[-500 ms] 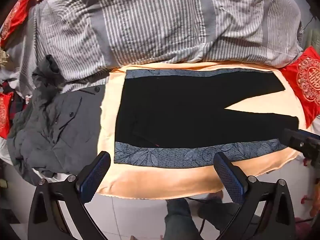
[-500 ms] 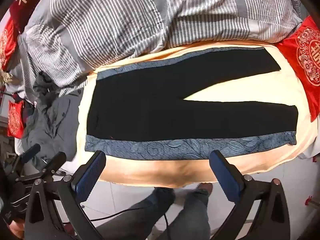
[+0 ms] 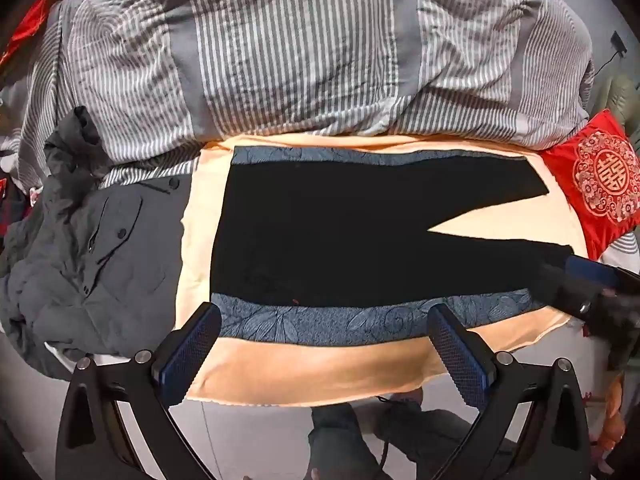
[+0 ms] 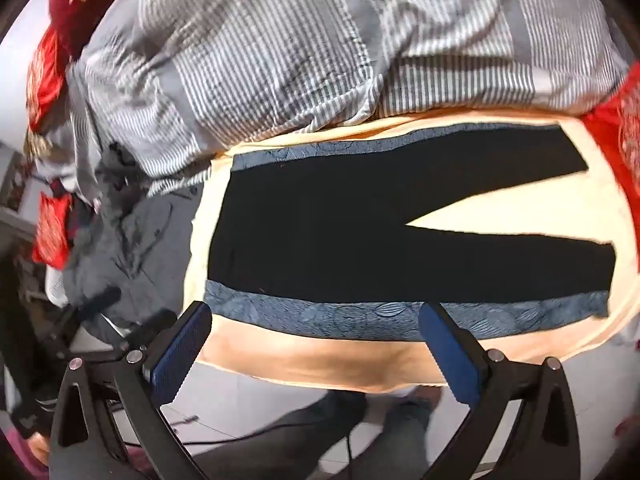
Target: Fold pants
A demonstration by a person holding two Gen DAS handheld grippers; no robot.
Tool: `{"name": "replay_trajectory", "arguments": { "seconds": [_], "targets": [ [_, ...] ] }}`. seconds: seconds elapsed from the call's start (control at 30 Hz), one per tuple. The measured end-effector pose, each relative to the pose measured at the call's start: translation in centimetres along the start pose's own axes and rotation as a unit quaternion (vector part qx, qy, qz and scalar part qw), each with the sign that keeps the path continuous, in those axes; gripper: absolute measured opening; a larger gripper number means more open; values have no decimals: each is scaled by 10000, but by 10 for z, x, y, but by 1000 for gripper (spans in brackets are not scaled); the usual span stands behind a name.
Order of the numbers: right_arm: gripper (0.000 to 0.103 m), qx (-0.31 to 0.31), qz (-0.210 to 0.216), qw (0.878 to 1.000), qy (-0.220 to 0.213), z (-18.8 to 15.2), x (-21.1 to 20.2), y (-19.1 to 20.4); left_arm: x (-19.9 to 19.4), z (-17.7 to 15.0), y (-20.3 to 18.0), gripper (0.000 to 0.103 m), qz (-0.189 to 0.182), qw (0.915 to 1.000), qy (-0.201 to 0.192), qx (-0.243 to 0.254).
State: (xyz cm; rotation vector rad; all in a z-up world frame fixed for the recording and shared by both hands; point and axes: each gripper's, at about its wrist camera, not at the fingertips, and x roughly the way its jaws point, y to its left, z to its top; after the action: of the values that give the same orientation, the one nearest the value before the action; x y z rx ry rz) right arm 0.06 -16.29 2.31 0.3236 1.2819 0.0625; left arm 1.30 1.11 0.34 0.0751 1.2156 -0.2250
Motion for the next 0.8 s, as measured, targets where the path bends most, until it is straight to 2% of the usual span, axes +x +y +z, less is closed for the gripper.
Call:
{"name": "replay_trajectory", "arguments": {
  "seconds": [0.17, 0.3, 0.8],
  "targets": [
    [103, -83, -133, 9998, 89, 7, 3, 9, -4, 7, -3, 103, -164, 9998, -28, 98],
    [103, 94, -199, 9997, 65, 3, 2, -2, -5, 8, 0, 103, -183, 9998, -81, 86],
    [103, 448, -420, 9981, -9, 2, -4, -10, -6, 10, 4, 103, -113, 9997, -113, 158]
  ]
}}
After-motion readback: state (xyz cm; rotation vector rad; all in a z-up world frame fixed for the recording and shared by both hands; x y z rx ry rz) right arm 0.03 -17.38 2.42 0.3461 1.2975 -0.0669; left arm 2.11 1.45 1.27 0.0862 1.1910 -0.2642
